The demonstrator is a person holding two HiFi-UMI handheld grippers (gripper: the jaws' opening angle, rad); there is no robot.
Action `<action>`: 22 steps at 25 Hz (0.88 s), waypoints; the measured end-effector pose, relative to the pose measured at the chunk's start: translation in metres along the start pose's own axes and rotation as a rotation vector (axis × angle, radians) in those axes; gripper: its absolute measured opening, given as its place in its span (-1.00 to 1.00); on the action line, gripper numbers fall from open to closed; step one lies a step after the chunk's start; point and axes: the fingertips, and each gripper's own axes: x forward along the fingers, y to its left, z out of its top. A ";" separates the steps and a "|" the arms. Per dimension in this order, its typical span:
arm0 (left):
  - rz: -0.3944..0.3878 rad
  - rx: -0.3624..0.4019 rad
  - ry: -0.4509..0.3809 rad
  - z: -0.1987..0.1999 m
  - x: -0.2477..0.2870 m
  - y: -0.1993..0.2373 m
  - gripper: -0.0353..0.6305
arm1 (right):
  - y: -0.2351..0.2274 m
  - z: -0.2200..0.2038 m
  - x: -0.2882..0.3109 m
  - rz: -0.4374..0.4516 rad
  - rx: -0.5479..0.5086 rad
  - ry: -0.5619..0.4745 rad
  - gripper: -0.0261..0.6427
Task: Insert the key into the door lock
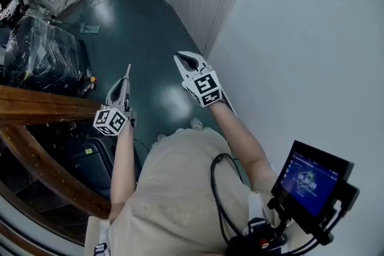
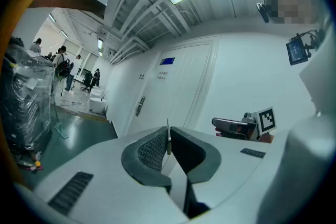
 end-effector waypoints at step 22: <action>0.076 -0.016 -0.026 -0.023 0.052 -0.050 -0.79 | -0.067 -0.012 -0.019 0.124 0.084 -0.009 -0.86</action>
